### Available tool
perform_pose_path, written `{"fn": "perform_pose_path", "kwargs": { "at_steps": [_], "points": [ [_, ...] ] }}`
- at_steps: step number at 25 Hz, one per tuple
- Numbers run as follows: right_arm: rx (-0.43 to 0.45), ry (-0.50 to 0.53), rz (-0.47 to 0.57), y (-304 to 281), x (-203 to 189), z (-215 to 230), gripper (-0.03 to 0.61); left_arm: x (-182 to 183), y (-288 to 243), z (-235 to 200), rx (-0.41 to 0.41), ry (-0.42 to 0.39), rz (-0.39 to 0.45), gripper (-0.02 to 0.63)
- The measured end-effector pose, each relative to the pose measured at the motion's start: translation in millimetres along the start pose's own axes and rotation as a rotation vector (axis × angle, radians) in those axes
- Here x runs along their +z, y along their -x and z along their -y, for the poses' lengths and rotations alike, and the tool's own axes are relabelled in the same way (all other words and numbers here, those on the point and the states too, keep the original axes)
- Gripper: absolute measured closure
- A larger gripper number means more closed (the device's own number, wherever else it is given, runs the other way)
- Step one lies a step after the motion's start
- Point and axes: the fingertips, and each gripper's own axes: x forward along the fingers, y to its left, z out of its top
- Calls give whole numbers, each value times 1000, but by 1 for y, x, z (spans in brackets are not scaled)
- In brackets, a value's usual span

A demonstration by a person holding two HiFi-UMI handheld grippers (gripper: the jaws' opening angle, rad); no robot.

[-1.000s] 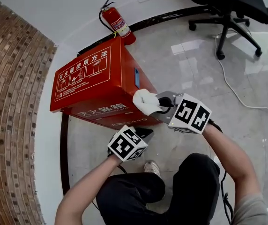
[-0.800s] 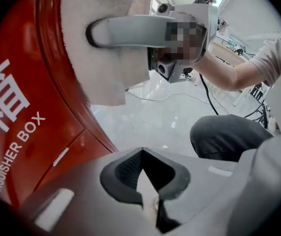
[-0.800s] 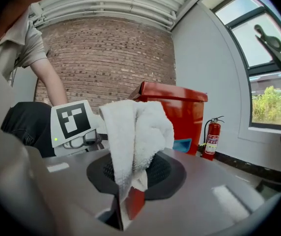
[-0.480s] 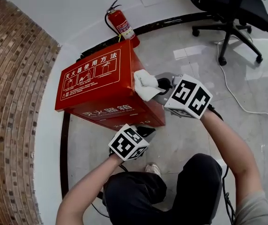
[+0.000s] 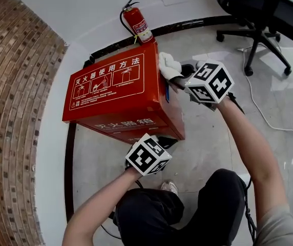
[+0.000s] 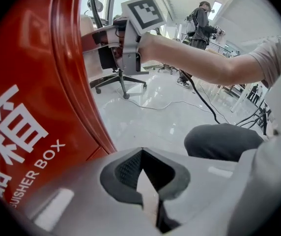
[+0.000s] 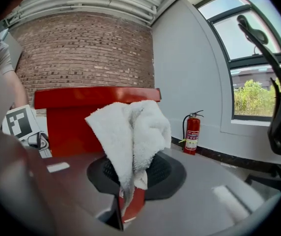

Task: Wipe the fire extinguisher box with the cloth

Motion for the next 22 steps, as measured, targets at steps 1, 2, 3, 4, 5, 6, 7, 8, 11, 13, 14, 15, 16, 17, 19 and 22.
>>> {"fn": "perform_pose_path", "kwargs": {
  "at_steps": [1,2,3,4,5,6,7,8,11,13,14,15,16,17,19,22],
  "points": [
    [-9,-9,-1,-4,1,7,490,0,0,-1,0,-1,0,614],
    [-17,-17,-3,-8,2,13,491,0,0,-2,2,-3,1,614],
    [-25,-22,-5,-12,3,19,491,1,-1,-1,3,-7,2,614],
    [-32,-25,-11,-16,3,25,491,1,-1,-1,3,-12,3,614],
    [-39,-26,-20,-20,2,32,491,2,-1,0,1,-19,3,614],
    [-45,-29,-29,-24,2,38,491,2,-2,1,-2,-28,1,614],
    [-50,-34,-38,-28,2,43,491,3,-3,2,-5,-38,-1,614],
    [-54,-42,-47,-33,2,48,490,3,-3,1,-6,-52,-4,614],
    [-82,-72,-73,-43,-5,59,488,4,-3,-1,-2,-109,-4,614],
    [-112,-97,-81,-39,-18,65,488,4,-4,0,-9,-150,6,614],
    [-128,-105,-79,-34,-24,67,488,5,-6,-1,-14,-167,13,614],
    [-146,-109,-74,-28,-29,69,488,6,-10,0,-23,-180,23,614],
    [-169,-111,-66,-21,-33,72,488,10,-14,1,-35,-191,38,614],
    [-195,-117,-54,-12,-36,75,488,15,-19,4,-49,-204,57,614],
    [-242,-146,-15,7,-38,78,486,29,-26,13,-81,-232,100,614],
    [-286,-191,34,38,-35,71,486,53,-30,28,-128,-244,158,614]
  ]
}}
